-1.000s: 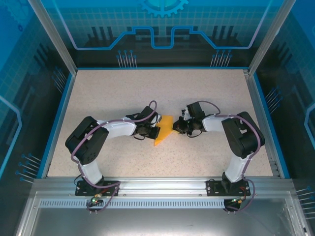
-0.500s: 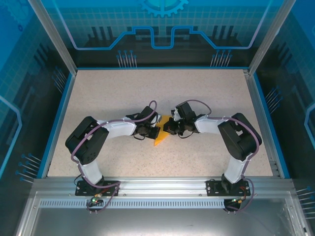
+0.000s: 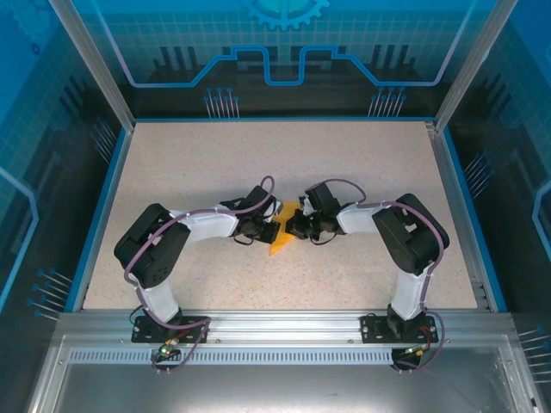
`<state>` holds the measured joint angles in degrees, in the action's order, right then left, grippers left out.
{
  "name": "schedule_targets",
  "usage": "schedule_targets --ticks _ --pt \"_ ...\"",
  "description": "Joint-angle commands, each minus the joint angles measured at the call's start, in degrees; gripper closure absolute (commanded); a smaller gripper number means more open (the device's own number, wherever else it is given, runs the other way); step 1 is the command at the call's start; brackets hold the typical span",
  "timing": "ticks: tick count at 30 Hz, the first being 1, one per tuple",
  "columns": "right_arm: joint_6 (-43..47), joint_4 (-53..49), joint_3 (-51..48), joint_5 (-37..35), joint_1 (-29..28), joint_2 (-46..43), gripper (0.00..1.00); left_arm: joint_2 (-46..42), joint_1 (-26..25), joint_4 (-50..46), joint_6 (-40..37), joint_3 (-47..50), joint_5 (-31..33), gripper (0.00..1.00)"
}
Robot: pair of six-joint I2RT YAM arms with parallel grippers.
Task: Fold a paper plane with a square sheet of paper (pick it up from the middle)
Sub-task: Third fold the triangle at the center of the table.
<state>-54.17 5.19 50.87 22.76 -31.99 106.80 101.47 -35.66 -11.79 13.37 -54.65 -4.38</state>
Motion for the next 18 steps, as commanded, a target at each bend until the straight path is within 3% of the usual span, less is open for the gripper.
schedule_targets --ticks 1,3,8,11,18 --pt "0.7 -3.8 -2.2 -3.7 -0.4 1.4 0.98 -3.4 0.6 -4.1 -0.8 -1.7 0.4 0.92" --pt "0.7 -3.9 -2.2 -3.8 -0.4 1.4 0.98 -5.4 0.6 -4.8 -0.5 -2.2 0.7 0.80" --pt "0.4 -4.0 -2.0 -4.3 -0.4 1.7 0.99 -10.1 0.6 -6.3 2.9 -2.0 0.1 0.71" --pt "-0.1 -3.9 -2.2 -4.3 -0.4 1.9 0.99 -12.0 0.6 -7.1 6.8 -1.2 -1.9 0.73" --pt "-0.4 -4.7 -2.2 -5.1 -0.4 1.9 0.99 -14.2 0.4 -1.0 19.5 3.7 -14.1 0.86"
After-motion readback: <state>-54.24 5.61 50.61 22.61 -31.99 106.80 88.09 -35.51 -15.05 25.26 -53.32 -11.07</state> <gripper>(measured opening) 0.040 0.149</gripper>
